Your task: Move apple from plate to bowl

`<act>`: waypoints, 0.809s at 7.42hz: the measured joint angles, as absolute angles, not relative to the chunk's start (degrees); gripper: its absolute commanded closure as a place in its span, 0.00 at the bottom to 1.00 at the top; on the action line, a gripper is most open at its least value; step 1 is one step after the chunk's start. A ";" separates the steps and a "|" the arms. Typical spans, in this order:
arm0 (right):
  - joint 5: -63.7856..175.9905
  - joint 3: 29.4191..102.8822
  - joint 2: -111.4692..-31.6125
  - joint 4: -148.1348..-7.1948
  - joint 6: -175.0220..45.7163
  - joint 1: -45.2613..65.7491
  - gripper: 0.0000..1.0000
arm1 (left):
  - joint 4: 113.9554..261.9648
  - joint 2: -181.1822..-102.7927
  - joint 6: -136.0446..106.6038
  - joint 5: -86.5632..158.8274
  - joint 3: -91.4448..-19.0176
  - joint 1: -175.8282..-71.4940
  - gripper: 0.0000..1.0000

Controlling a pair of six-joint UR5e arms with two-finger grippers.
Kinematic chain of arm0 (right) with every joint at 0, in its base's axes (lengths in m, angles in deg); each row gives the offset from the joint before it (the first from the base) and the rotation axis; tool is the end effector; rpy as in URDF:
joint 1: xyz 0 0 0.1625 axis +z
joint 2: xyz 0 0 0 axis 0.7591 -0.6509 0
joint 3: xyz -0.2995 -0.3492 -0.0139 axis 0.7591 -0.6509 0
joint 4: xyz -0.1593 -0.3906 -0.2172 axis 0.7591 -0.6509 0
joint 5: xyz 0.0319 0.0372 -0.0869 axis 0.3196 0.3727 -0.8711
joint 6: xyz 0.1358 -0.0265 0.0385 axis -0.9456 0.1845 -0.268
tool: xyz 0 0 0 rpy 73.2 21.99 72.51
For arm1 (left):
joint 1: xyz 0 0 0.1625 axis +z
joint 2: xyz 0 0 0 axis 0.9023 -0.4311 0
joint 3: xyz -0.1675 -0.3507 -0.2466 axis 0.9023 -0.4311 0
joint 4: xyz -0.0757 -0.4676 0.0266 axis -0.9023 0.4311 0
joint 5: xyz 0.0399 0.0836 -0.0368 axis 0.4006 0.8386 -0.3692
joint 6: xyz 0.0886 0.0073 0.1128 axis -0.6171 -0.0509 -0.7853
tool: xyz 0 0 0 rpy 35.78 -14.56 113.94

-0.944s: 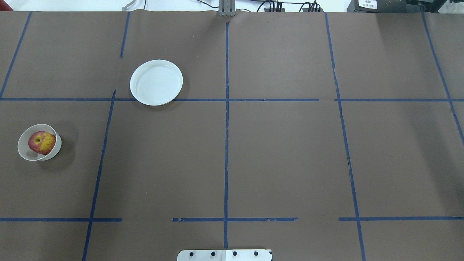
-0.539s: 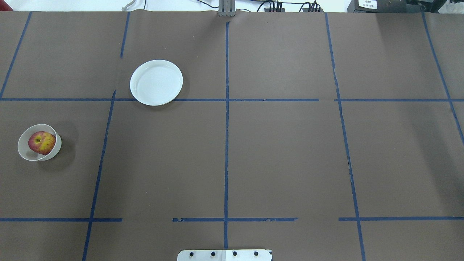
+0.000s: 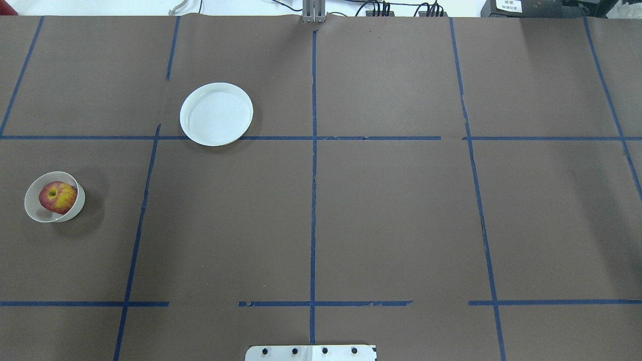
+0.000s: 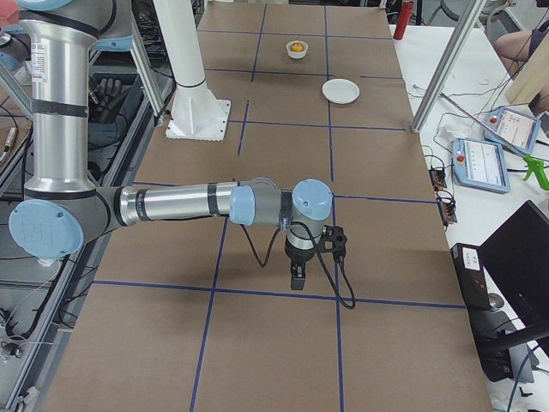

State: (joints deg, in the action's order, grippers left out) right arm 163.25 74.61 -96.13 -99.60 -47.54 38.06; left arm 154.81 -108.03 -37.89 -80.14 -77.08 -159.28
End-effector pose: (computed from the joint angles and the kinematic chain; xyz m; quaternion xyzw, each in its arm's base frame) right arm 0.0177 -0.5144 0.6788 -0.0199 -0.3431 -0.0208 0.9389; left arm -0.0636 -0.4346 0.6351 0.0593 0.4010 0.0345 0.9135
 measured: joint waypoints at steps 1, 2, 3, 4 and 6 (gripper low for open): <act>163.25 74.61 -96.13 -99.58 -47.52 38.06 0.00 | 154.82 -108.10 -37.89 -80.14 -77.07 -159.25 0.00; 163.25 74.63 -96.13 -99.59 -47.50 38.06 0.00 | 154.82 -108.13 -37.89 -80.15 -77.04 -159.20 0.00; 163.25 74.65 -96.13 -99.61 -47.51 38.06 0.00 | 154.82 -108.17 -37.89 -80.15 -76.93 -159.16 0.00; 163.24 74.66 -96.13 -99.62 -47.53 38.06 0.00 | 154.85 -108.30 -37.89 -80.15 -76.68 -159.14 0.00; 163.25 74.67 -96.13 -99.62 -47.53 38.06 0.00 | 154.90 -108.72 -37.89 -80.11 -76.23 -159.13 0.00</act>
State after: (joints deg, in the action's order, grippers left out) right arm 163.25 74.67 -96.13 -99.62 -47.53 38.06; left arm 154.90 -108.72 -37.89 -80.11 -76.23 -159.13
